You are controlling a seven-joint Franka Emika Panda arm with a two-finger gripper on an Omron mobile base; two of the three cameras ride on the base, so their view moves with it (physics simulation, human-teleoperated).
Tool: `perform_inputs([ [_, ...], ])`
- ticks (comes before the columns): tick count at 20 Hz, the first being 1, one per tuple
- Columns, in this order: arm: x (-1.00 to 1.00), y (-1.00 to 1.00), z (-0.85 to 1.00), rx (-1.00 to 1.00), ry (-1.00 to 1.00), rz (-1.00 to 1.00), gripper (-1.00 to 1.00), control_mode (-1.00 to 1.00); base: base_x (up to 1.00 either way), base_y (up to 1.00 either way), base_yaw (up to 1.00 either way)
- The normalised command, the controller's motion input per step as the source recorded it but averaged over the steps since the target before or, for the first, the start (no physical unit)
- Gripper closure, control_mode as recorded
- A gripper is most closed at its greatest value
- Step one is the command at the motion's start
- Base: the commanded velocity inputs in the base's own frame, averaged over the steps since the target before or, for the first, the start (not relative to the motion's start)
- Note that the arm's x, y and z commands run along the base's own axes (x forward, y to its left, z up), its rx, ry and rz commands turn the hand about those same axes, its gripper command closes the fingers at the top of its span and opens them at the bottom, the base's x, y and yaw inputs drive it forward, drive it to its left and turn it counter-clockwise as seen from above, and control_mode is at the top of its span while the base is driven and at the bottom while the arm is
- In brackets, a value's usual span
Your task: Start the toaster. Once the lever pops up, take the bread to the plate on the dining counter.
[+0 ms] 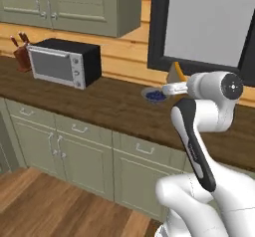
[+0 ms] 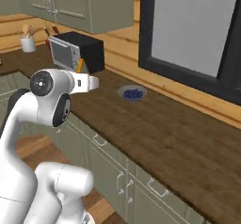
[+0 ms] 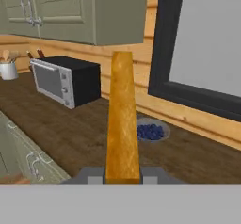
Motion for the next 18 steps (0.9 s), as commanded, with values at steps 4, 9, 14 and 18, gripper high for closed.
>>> perform_inputs([
  [4,0.0,0.0,0.0,0.0,0.0,0.0,1.0,1.0,0.13,0.08,0.97],
  [9,0.0,0.0,0.0,0.0,0.0,0.0,1.0,1.0,0.06,0.03,0.98],
  [14,0.0,0.0,0.0,0.0,0.0,0.0,1.0,1.0,0.12,0.07,0.92],
  [18,0.0,0.0,0.0,0.0,0.0,0.0,1.0,1.0,0.03,0.24,0.77],
])
